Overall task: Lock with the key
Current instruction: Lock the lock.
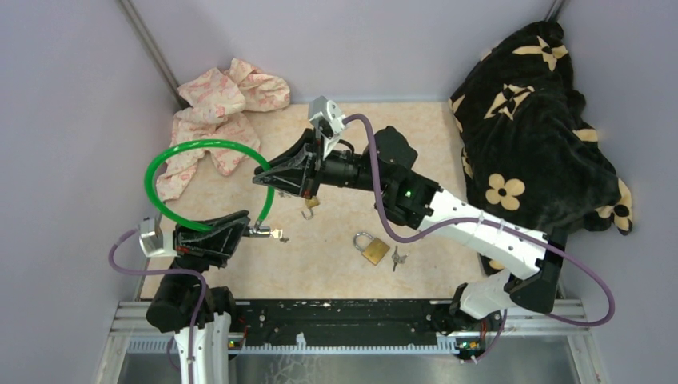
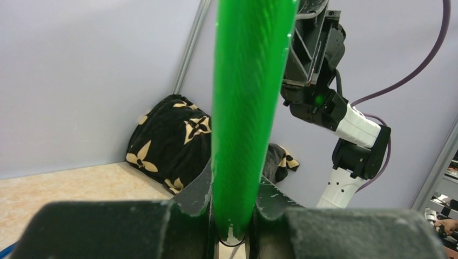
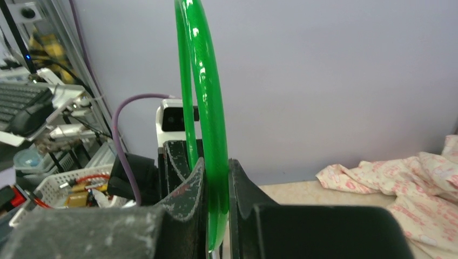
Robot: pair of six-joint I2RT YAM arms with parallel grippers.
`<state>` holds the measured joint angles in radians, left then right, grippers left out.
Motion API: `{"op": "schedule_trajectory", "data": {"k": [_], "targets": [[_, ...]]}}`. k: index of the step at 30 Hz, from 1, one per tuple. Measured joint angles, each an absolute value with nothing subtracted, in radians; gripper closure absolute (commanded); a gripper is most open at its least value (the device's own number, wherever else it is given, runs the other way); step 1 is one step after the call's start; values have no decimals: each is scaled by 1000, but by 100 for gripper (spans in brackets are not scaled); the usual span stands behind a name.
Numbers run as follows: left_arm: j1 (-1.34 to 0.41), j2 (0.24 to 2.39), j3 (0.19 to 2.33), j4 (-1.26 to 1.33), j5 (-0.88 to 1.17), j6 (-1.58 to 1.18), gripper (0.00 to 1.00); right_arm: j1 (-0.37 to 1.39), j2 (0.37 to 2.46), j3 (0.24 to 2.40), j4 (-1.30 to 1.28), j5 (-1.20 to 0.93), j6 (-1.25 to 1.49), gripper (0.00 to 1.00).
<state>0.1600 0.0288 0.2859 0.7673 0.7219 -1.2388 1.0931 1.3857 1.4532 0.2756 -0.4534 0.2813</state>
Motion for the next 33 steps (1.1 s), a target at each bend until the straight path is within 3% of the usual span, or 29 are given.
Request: {"op": "schedule_trajectory", "data": {"k": [17,33], "targets": [[160,29,283,771,722,-1234,100,1093,1387,1504,216,-451,242,100],[160,29,278,771,725,-1233,100,1093,1409,1451,314,-475,326,100]]}}
